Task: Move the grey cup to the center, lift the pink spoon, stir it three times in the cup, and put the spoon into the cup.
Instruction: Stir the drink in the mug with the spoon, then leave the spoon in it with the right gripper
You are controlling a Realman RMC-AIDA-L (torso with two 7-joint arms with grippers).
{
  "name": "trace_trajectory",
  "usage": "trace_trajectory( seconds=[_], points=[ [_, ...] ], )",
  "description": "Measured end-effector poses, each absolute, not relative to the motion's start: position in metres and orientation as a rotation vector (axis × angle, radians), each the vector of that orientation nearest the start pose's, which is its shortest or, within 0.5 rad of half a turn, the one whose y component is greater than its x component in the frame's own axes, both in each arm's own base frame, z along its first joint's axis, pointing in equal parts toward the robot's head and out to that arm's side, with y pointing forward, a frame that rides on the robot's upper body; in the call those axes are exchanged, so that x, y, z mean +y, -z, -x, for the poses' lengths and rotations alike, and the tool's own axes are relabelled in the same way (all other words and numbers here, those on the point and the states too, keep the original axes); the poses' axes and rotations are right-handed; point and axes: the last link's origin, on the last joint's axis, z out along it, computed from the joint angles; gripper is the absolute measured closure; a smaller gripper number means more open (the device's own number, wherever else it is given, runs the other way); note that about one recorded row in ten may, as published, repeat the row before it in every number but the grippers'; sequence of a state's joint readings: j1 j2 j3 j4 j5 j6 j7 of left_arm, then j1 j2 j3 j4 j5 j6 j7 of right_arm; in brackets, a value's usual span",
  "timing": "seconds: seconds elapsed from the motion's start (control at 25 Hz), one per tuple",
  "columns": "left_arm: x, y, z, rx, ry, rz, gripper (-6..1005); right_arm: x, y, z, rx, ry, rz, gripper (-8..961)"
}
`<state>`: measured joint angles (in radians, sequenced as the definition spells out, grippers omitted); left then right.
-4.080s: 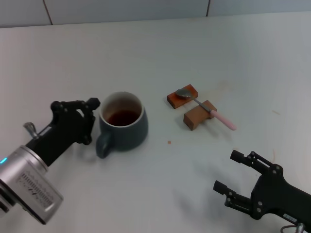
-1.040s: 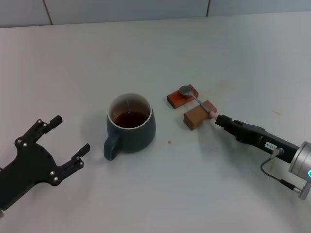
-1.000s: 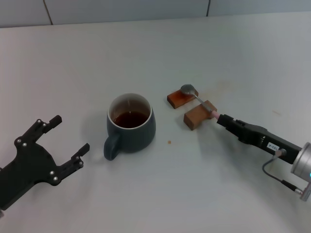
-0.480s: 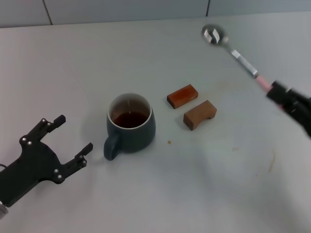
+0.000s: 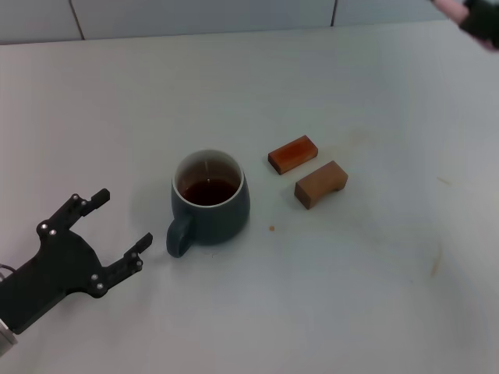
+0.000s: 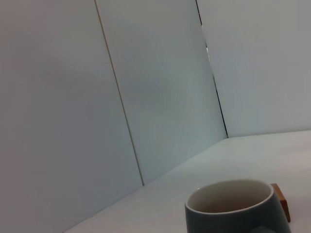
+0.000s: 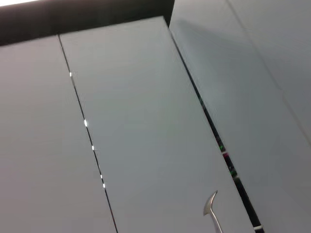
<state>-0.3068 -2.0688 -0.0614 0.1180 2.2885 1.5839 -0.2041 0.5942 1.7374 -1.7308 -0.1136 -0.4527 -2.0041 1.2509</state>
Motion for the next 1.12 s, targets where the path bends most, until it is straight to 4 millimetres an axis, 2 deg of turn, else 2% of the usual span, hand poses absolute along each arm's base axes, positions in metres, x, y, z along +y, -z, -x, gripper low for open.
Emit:
trace_trajectory(
  seconds=[0.04, 0.12, 0.16, 0.28, 0.32, 0.36, 0.4, 0.52, 0.56, 0.6, 0.68, 0.72, 0.76, 0.8, 1.12],
  points=[
    [0.224, 0.041, 0.334, -0.100, 0.708, 2.262, 164, 0.317, -0.103, -0.236, 0.497, -1.628, 2.549, 822],
    [0.224, 0.043, 0.335, -0.111, 0.700, 2.264, 164, 0.349, -0.112, -0.217, 0.495, -1.438, 2.627, 822],
    [0.224, 0.044, 0.335, -0.115, 0.699, 2.265, 164, 0.349, -0.112, -0.217, 0.495, -1.438, 2.627, 823],
    [0.224, 0.045, 0.336, -0.120, 0.696, 2.266, 164, 0.365, -0.117, -0.198, 0.532, -1.258, 2.670, 823],
    [0.224, 0.045, 0.335, -0.120, 0.696, 2.266, 164, 0.365, -0.117, -0.198, 0.532, -1.258, 2.670, 823],
    [0.224, 0.045, 0.335, -0.120, 0.696, 2.266, 164, 0.370, -0.127, -0.177, 0.530, -1.110, 2.677, 823],
    [0.224, 0.045, 0.336, -0.120, 0.693, 2.266, 164, 0.370, -0.127, -0.177, 0.530, -1.110, 2.677, 823],
    [0.225, 0.045, 0.335, -0.121, 0.692, 2.267, 164, 0.371, -0.137, -0.147, 0.501, -0.804, 2.667, 824],
    [0.226, 0.046, 0.334, -0.120, 0.695, 2.268, 164, 0.370, -0.147, -0.128, 0.477, -0.632, 2.652, 824],
    [0.226, 0.046, 0.334, -0.120, 0.695, 2.268, 164, 0.370, -0.147, -0.128, 0.477, -0.632, 2.652, 824],
    [0.227, 0.047, 0.333, -0.119, 0.699, 2.268, 164, 0.367, -0.151, -0.111, 0.491, -0.470, 2.685, 824],
    [0.227, 0.047, 0.333, -0.119, 0.699, 2.268, 164, 0.365, -0.151, -0.103, 0.512, -0.394, 2.709, 825],
    [0.227, 0.047, 0.333, -0.120, 0.700, 2.268, 164, 0.364, -0.149, -0.086, 0.532, -0.281, 2.751, 825],
    [0.228, 0.047, 0.333, -0.113, 0.697, 2.269, 164, 0.364, -0.149, -0.086, 0.532, -0.281, 2.751, 826],
    [0.229, 0.047, 0.333, -0.110, 0.690, 2.270, 164, 0.373, -0.123, -0.037, 0.605, 0.062, 2.864, 830]
  ],
)
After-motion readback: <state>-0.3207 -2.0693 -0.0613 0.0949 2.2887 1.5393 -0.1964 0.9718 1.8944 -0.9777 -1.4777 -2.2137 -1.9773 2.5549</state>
